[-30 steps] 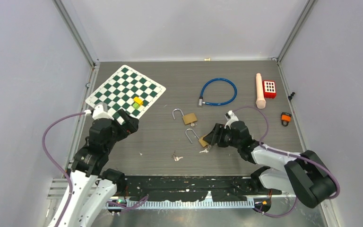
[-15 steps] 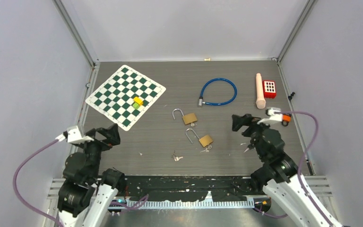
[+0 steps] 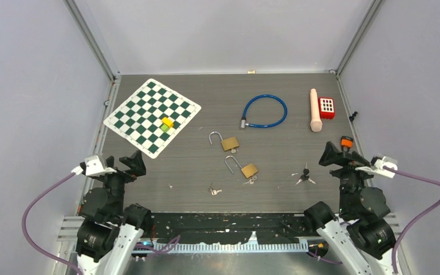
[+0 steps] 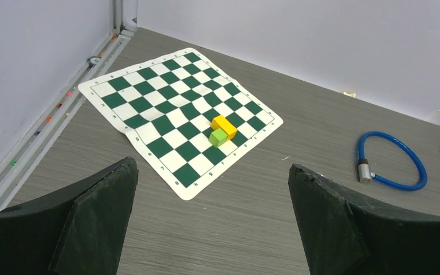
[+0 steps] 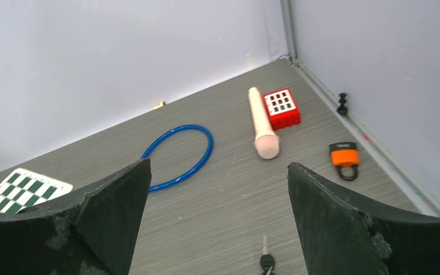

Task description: Unlock with the key

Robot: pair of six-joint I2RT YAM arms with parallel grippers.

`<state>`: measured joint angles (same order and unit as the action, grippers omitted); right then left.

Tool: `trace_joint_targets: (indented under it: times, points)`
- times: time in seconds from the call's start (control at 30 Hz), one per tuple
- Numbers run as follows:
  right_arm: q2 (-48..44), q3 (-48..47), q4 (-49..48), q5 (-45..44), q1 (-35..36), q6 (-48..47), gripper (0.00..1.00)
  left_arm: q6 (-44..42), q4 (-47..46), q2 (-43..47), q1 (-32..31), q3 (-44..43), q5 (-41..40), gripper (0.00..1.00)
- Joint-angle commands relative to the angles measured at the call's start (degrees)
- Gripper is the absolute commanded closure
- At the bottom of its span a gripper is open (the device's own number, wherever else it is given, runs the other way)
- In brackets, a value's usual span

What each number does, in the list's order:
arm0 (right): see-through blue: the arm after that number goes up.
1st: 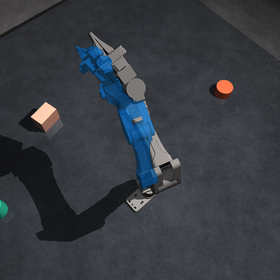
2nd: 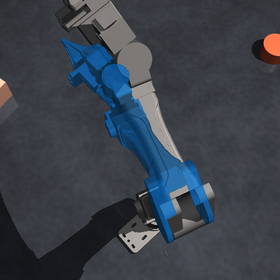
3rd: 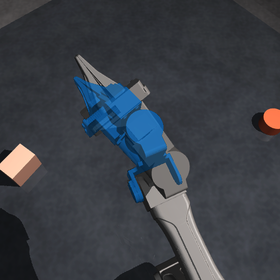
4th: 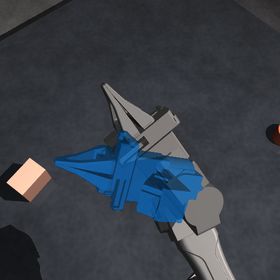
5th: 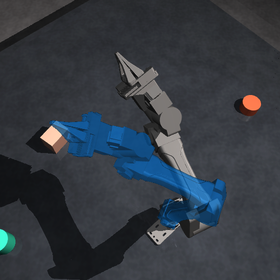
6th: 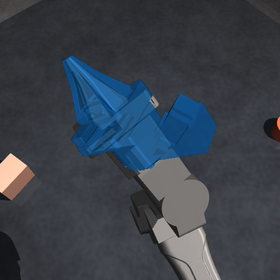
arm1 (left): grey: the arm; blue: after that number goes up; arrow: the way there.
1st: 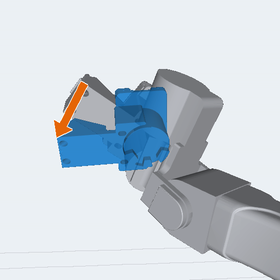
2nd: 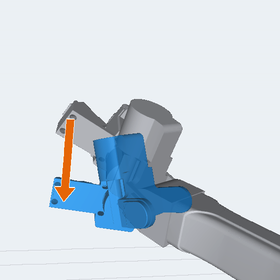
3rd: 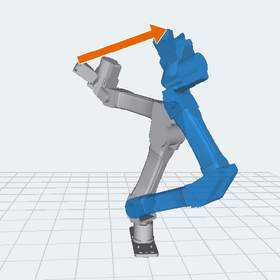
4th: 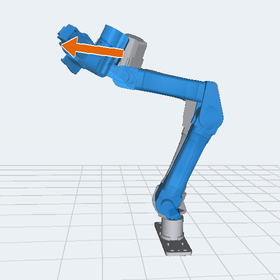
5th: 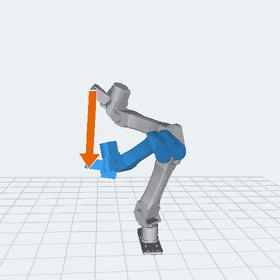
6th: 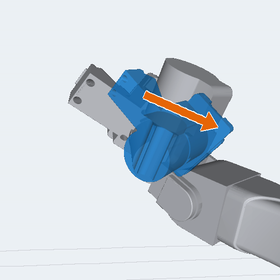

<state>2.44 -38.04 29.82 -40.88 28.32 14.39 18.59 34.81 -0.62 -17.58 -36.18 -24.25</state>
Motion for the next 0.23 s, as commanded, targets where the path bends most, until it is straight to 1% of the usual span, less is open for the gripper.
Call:
trace_joint_targets:
  times: [0.0, 0.2]
  points:
    - [-4.37, -0.55, 1.71, -5.91, -0.19, -4.78, 0.04, -0.84, -3.78, 10.95, 0.27, 1.17, 0.18, 0.0]
    - [-9.71, 2.21, -0.25, -8.13, -0.14, -6.87, 0.04, -0.75, -3.74, 11.46, 0.27, 1.68, 0.0, 0.0]
